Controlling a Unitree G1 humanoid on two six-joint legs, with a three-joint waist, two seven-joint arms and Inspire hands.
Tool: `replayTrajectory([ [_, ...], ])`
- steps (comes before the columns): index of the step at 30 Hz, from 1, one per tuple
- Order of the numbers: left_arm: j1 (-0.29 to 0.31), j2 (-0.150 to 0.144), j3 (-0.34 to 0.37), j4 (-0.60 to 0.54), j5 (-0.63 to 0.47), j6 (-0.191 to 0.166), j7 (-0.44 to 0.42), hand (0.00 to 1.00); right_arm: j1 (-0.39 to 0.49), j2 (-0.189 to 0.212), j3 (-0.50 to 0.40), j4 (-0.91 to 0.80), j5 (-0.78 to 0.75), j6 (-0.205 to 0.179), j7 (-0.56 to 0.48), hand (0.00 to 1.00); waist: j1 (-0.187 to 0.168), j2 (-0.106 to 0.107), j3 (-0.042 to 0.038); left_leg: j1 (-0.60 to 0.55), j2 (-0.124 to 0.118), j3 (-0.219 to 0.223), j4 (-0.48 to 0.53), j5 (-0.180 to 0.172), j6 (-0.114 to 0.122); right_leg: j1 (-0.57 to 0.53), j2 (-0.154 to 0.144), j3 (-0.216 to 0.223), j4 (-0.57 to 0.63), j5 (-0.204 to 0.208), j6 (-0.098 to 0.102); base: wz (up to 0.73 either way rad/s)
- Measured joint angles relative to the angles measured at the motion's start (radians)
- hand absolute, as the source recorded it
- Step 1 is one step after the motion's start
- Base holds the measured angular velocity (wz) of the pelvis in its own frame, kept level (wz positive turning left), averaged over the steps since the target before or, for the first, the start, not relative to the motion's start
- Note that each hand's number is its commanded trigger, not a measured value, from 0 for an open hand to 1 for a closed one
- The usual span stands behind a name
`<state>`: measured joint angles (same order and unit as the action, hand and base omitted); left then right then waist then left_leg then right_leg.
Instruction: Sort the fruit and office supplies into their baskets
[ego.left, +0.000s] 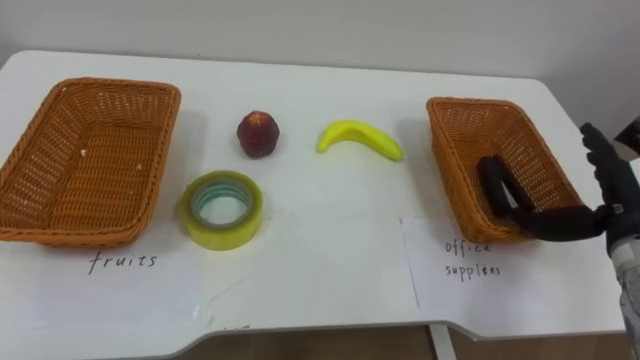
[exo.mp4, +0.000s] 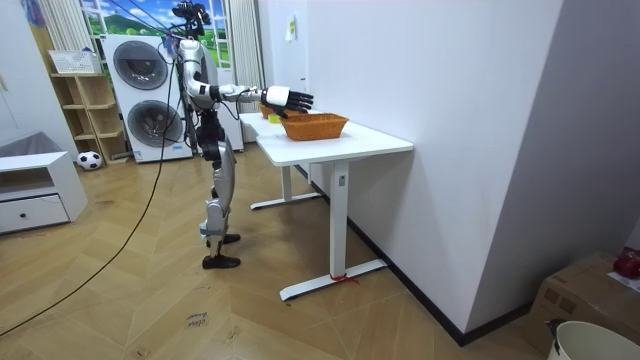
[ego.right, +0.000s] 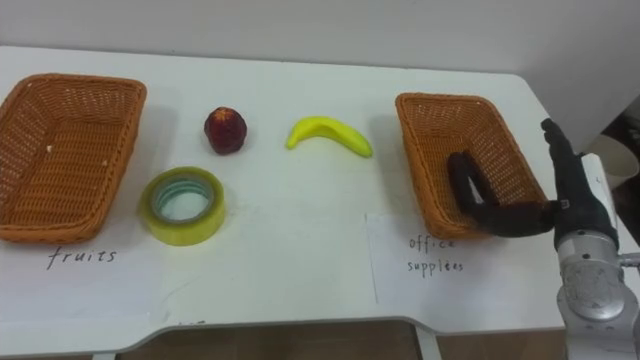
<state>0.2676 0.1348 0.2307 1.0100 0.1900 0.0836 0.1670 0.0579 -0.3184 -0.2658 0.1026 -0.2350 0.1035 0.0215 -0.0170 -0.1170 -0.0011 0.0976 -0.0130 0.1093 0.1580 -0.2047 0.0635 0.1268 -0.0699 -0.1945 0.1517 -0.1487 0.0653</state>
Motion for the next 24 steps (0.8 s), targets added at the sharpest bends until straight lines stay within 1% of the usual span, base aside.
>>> replayTrajectory([
  [3, -0.005, 0.0, -0.001, 0.0, 0.001, -0.003, 0.0, 0.0, 0.0, 0.0, 0.0, -0.03, 0.0, 0.0, 0.0, 0.0, 0.005, 0.001, 0.0003, 0.0, 0.0, 0.002, -0.005, 0.0, 0.0, -0.001, 0.0, -0.002, 0.0, 0.0, 0.0, 0.0],
  [6, -0.003, 0.0, -0.003, -0.001, 0.001, -0.007, 0.0, 0.0, -0.001, 0.0, 0.0, -0.08, 0.0, -0.003, 0.001, 0.0, 0.002, 0.002, 0.0011, -0.001, 0.0, 0.002, -0.006, 0.0, 0.0, -0.002, 0.0, -0.002, 0.0, 0.0, 0.0, 0.0],
  [9, -0.002, 0.0, -0.01, -0.006, 0.001, -0.013, 0.0, 0.0, -0.001, 0.0, 0.001, -0.149, 0.042, -0.006, -0.002, 0.0, 0.014, 0.002, 0.0028, -0.001, 0.0, 0.004, -0.008, 0.0, 0.0, -0.003, 0.001, 0.0, 0.0, 0.0, 0.0, 0.0],
  [10, -0.003, 0.0, -0.014, -0.007, 0.001, -0.019, 0.0, 0.0, -0.001, 0.0, 0.001, -0.171, 0.056, -0.012, -0.004, 0.0, 0.018, 0.002, 0.0028, -0.001, 0.0, 0.003, -0.007, 0.0, 0.0, -0.003, 0.001, 0.0, 0.0, 0.0, 0.0, 0.0],
  [14, -0.01, 0.0, -0.017, -0.011, -0.001, -0.026, 0.0, 0.0, -0.003, 0.0, 0.002, -0.273, 0.073, -0.015, -0.013, 0.0, 0.028, 0.002, 0.0039, -0.001, 0.0, 0.0, -0.01, 0.0, 0.0, -0.003, 0.0, -0.001, 0.0, 0.0, 0.0, 0.01],
  [16, -0.012, 0.0, -0.017, -0.01, 0.001, -0.026, 0.0, 0.0, -0.031, 0.0, 0.008, -0.327, 0.073, -0.017, -0.013, 0.0, 0.028, 0.003, 0.0046, -0.001, 0.0, 0.0, -0.01, 0.0, 0.0, -0.004, 0.0, -0.001, 0.0, 0.0, 0.0, 0.0],
  [18, -0.009, 0.0, -0.017, -0.01, 0.0, -0.025, 0.0, 0.0, -0.054, 0.0, 0.009, -0.345, 0.075, -0.017, -0.012, 0.0, 0.032, 0.003, 0.0048, -0.001, 0.0, -0.002, -0.01, 0.0, 0.0, -0.004, 0.0, -0.002, 0.0, 0.0, 0.0, 0.0],
  [20, -0.015, 0.001, -0.019, -0.01, -0.001, -0.025, 0.0, 0.0, -0.061, 0.0, 0.012, -0.361, 0.078, -0.016, -0.013, 0.0, 0.046, 0.003, 0.0046, -0.001, 0.0, -0.003, -0.01, 0.0, 0.0, -0.005, 0.001, -0.003, -0.001, 0.0, 0.0, 0.0],
  [21, -0.014, 0.0, -0.025, -0.01, -0.002, -0.025, 0.0, 0.0, -0.067, 0.0, 0.027, -0.369, 0.075, -0.016, -0.013, 0.0, 0.05, 0.003, 0.0045, -0.004, 0.0, -0.006, -0.009, 0.0, 0.0, -0.003, 0.001, -0.008, 0.0, 0.0, 0.0, 0.06],
  [22, -0.016, 0.001, -0.039, -0.009, -0.002, -0.025, 0.0, 0.0, -0.082, 0.0, 0.051, -0.375, 0.075, -0.015, -0.012, 0.0, 0.051, -0.002, 0.0012, -0.004, 0.0, -0.008, -0.008, 0.0, 0.0, -0.002, 0.0, -0.012, 0.001, 0.0, 0.0, 0.06],
  [24, -0.022, 0.0, -0.052, -0.008, -0.001, -0.025, -0.002, 0.0, -0.116, 0.0, 0.092, -0.382, 0.077, -0.015, -0.008, 0.0, 0.053, 0.003, 0.0041, -0.005, -0.001, -0.01, -0.006, 0.0, 0.0, -0.001, 0.0, -0.013, 0.0, 0.0, 0.0, 0.05],
])
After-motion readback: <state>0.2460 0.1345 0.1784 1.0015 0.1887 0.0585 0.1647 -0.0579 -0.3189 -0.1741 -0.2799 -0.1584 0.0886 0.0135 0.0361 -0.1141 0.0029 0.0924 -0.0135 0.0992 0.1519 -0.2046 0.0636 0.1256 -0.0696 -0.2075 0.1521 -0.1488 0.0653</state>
